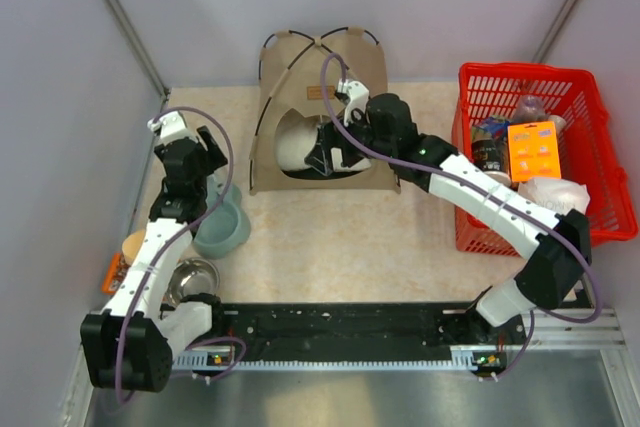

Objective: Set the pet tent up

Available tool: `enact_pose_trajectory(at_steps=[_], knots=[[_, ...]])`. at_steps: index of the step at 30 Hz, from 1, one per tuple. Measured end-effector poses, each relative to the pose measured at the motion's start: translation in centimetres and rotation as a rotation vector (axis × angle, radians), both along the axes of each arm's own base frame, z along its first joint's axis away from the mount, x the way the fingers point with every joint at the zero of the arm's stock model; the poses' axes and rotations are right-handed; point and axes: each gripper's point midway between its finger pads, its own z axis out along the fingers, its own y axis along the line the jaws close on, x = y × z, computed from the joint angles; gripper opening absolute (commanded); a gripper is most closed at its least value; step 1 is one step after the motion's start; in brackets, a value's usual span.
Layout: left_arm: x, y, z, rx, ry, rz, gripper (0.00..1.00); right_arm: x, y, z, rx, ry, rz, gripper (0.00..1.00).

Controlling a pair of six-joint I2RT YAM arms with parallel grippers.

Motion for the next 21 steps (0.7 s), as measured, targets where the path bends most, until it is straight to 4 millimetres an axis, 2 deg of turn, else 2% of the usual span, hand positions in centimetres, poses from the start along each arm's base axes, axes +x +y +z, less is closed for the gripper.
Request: enact_pose_trajectory(at_steps=[7, 13, 15, 16, 20, 21], knots=[[-0.1, -0.1, -1.4, 0.000, 0.010, -0.006, 0.25, 0.1, -0.1, -0.2, -0.001, 0.007, 0.003, 0.93], [-0.2, 0.0, -1.6, -0.004, -0.028, -0.007, 0.33, 0.2, -0.2, -0.2, 0.000, 0.008, 0.003, 0.94], [-0.3, 0.0, -1.6, -0.004, -0.043, -0.009, 0.40, 0.1, -0.2, -0.1, 0.001, 0.008, 0.005, 0.94], [-0.3, -0.1, -1.6, -0.004, -0.050, -0.012, 0.46, 0.1, -0.2, -0.2, 0.001, 0.009, 0.007, 0.95], [-0.6, -0.1, -1.5, -0.004, -0.063, -0.024, 0.75, 0.1, -0.1, -0.3, 0.001, 0.014, 0.012, 0.96], [-0.6, -0.2, -1.5, -0.002, -0.063, -0.029, 0.87, 0.0, 0.0, -0.3, 0.001, 0.015, 0.013, 0.96]])
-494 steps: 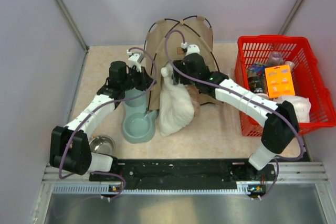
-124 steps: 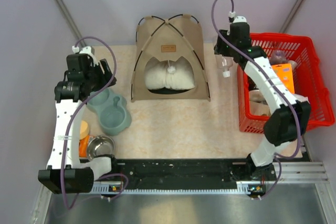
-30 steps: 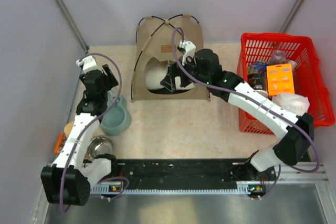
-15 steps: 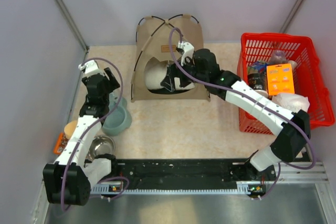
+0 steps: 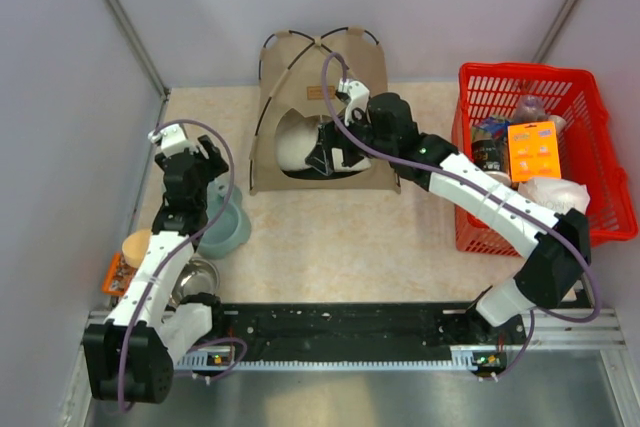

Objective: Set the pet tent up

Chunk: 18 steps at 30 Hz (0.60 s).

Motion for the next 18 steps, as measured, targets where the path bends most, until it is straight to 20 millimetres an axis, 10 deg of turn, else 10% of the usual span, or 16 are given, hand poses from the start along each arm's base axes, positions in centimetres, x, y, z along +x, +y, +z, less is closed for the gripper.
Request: enact_pose_trajectory(at_steps=[9, 18], knots=[[-1.0, -1.1, -0.2, -0.008, 0.085, -0.064, 0.99, 0.1, -0.1, -0.1, 0.006, 0.019, -0.022, 0.98], [-3.8, 0.8, 8.5, 0.026, -0.004, 0.031, 0.99, -0.2, -0.2, -0.5, 0.018, 0.078, -0.053, 0.96]])
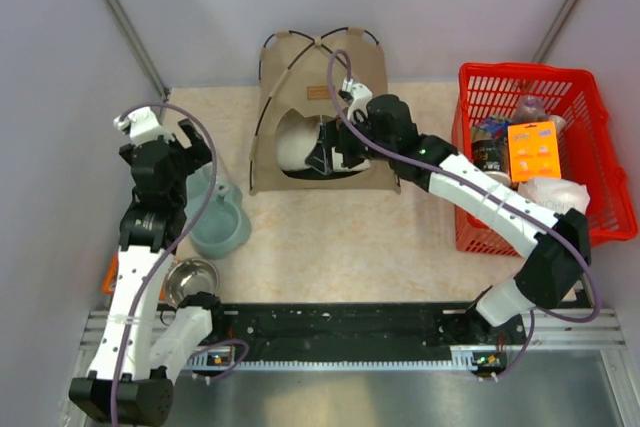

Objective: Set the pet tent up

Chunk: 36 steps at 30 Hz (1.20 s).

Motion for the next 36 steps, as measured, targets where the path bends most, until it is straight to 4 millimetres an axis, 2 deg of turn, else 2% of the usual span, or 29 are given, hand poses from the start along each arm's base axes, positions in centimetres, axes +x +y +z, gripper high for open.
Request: enact_pose_trajectory(at_steps=[3, 6, 10, 13, 15, 18, 21, 27, 36], knots=[[-2.0, 0.7, 2.4, -0.001, -0.008, 0.036, 0.99, -0.7, 0.7, -0.4, 0.027, 0.033, 0.009, 0.90], [-4.3, 0.9, 4.1, -0.022, -0.001, 0.050, 0.99, -2.2, 2.4, -1.5, 0.050, 0.081, 0.036, 0.80], [-7.4, 1.0, 6.2, -0.067, 0.001, 0.068, 0.99, -5.8, 7.9, -4.4, 0.086, 0.161, 0.125, 0.74], [-10.2, 1.2, 7.1, -0.094, 0.010, 0.085, 0.99, -9.4, 12.7, -8.1, 0.096, 0.244, 0.189, 0.75], [-12.1, 1.5, 7.5, -0.100, 0.015, 0.100, 0.99, -11.9, 15.5, -11.3, 0.088, 0.311, 0.212, 0.75], [-14.6, 2.0, 8.3, -0.094, 0.018, 0.124, 0.99, -14.9, 18.4, -15.6, 0.060, 0.391, 0.228, 0.75], [-16.7, 2.3, 8.6, -0.095, 0.010, 0.135, 0.99, -17.2, 21.3, -18.6, 0.052, 0.439, 0.242, 0.75], [-18.8, 2.3, 7.0, -0.100, 0.069, 0.133, 0.99, -19.4, 25.9, -20.7, 0.107, 0.480, 0.266, 0.71], [-20.2, 2.3, 5.9, -0.098, 0.103, 0.128, 0.99, -19.0, 30.1, -21.0, 0.160, 0.499, 0.258, 0.60]])
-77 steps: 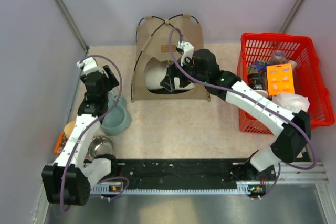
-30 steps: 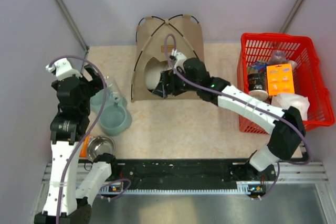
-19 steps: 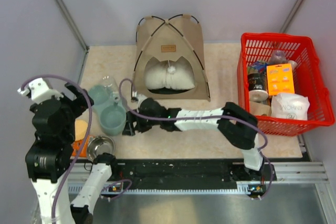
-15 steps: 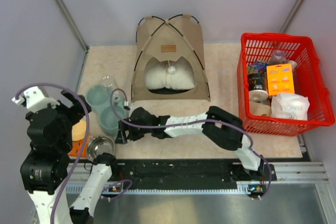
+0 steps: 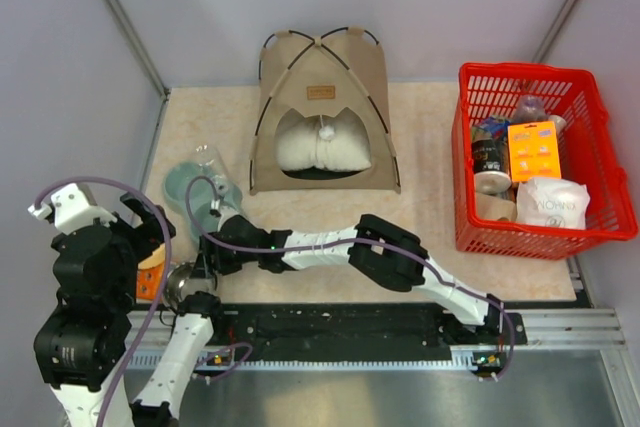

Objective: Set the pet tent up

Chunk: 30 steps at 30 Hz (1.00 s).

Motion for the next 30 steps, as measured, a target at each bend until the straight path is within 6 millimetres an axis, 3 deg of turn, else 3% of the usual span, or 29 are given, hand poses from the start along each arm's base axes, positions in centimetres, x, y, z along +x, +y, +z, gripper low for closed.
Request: enact_pose_trajectory(at_steps=[5, 12, 16, 19, 25, 30], knots=[[-0.7, 0.4, -0.4, 0.009, 0.014, 0.019, 0.99, 0.3, -0.3, -1.5, -0.064, 0.016, -0.030, 0.48], [-1.0, 0.8, -0.6, 0.018, 0.025, 0.039, 0.99, 1.0, -0.8, -2.5, -0.131, -0.009, -0.072, 0.14], [-1.0, 0.9, -0.6, 0.021, 0.025, 0.047, 0.99, 1.4, -1.4, -3.4, -0.169, -0.041, -0.104, 0.00], [-1.1, 1.1, -0.6, 0.025, 0.025, 0.055, 0.99, 1.6, -2.3, -3.0, -0.182, -0.077, -0.125, 0.00], [-1.1, 1.2, -0.5, 0.027, 0.025, 0.061, 0.99, 2.5, -6.8, -2.2, -0.288, -0.187, -0.158, 0.00], [-0.8, 0.4, -0.6, 0.004, 0.020, 0.022, 0.95, 2.9, -11.0, 0.5, -0.337, -0.271, -0.183, 0.00]])
